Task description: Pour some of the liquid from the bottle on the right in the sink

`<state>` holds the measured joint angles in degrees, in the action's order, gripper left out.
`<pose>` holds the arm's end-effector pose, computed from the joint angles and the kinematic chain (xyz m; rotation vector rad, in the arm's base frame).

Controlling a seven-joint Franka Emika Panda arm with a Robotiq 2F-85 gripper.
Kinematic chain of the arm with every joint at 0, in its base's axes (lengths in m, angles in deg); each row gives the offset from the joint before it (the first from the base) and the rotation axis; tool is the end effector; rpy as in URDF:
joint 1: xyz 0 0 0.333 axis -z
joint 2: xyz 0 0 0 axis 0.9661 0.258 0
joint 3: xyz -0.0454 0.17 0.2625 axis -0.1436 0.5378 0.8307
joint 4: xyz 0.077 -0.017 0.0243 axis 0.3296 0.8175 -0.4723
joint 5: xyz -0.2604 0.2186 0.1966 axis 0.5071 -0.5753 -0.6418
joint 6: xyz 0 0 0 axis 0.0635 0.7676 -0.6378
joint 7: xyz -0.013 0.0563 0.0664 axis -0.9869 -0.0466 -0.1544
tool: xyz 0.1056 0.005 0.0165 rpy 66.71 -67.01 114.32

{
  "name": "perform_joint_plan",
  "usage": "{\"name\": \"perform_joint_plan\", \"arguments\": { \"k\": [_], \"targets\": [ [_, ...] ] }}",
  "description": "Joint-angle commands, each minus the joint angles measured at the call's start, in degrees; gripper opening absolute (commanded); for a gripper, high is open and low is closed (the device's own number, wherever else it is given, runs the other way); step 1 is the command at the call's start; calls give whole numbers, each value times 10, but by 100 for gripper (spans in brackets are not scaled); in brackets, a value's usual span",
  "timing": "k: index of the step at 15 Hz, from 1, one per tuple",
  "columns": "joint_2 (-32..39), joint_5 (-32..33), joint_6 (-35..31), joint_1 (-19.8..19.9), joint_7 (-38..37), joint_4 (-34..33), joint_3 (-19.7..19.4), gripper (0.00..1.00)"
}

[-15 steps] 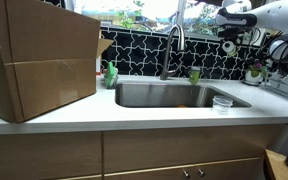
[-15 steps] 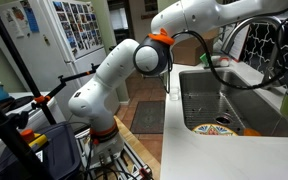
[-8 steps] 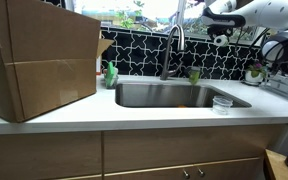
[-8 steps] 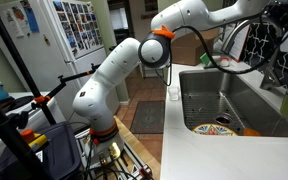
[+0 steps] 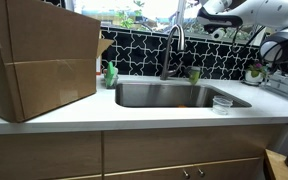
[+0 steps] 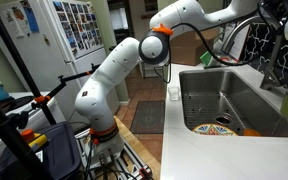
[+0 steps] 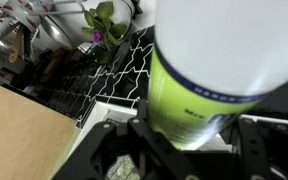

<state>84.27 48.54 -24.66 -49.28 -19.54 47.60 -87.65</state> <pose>0.5660 -0.4775 0.6416 1.6117 -1.4595 0.4034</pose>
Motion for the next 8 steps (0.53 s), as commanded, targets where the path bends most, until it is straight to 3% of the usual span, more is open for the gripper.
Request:
{"name": "perform_joint_plan", "arguments": {
  "k": [1, 8],
  "targets": [
    [2, 29, -31, -10, 5, 0, -21, 41],
    [11, 96, -89, -31, -7, 1, -54, 41]
  ]
}}
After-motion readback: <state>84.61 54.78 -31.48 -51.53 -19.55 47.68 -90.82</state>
